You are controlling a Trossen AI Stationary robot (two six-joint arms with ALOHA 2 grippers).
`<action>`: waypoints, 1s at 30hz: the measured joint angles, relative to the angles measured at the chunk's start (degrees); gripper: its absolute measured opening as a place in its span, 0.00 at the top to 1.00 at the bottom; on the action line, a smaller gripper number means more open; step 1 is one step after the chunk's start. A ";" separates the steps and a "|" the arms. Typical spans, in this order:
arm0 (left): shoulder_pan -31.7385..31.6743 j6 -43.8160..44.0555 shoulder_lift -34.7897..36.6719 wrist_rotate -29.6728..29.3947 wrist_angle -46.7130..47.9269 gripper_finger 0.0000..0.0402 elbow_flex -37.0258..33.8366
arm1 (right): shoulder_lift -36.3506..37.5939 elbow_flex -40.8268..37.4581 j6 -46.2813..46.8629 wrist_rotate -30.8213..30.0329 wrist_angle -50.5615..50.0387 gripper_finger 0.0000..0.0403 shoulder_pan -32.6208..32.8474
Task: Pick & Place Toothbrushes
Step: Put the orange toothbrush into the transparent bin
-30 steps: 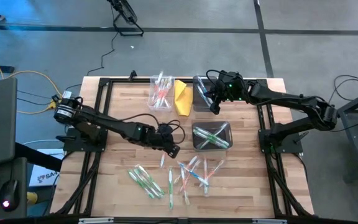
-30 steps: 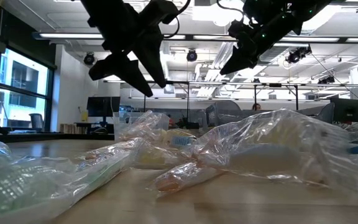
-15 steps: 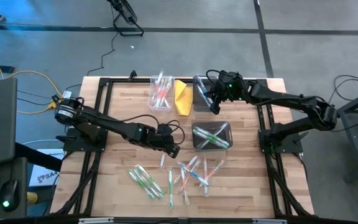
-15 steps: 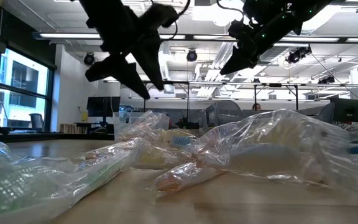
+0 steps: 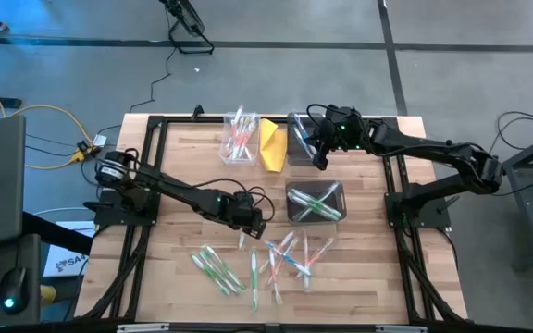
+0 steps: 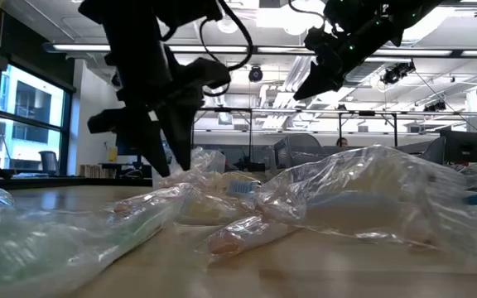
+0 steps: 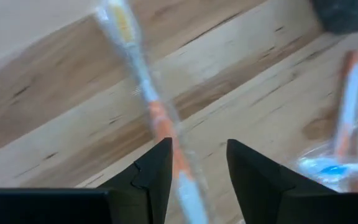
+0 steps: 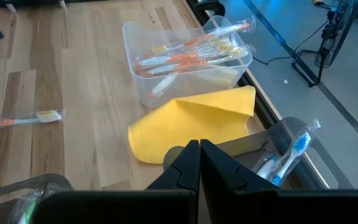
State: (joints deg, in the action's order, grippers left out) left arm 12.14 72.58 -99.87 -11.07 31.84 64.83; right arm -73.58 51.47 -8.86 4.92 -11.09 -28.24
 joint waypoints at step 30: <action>-0.11 1.22 -0.64 -3.06 2.30 0.63 0.03 | 0.00 0.01 0.00 -0.01 -0.24 0.99 0.01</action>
State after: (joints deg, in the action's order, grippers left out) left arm 12.03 73.80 -100.51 -14.13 34.14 64.86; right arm -73.58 51.48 -8.86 4.91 -11.34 -28.23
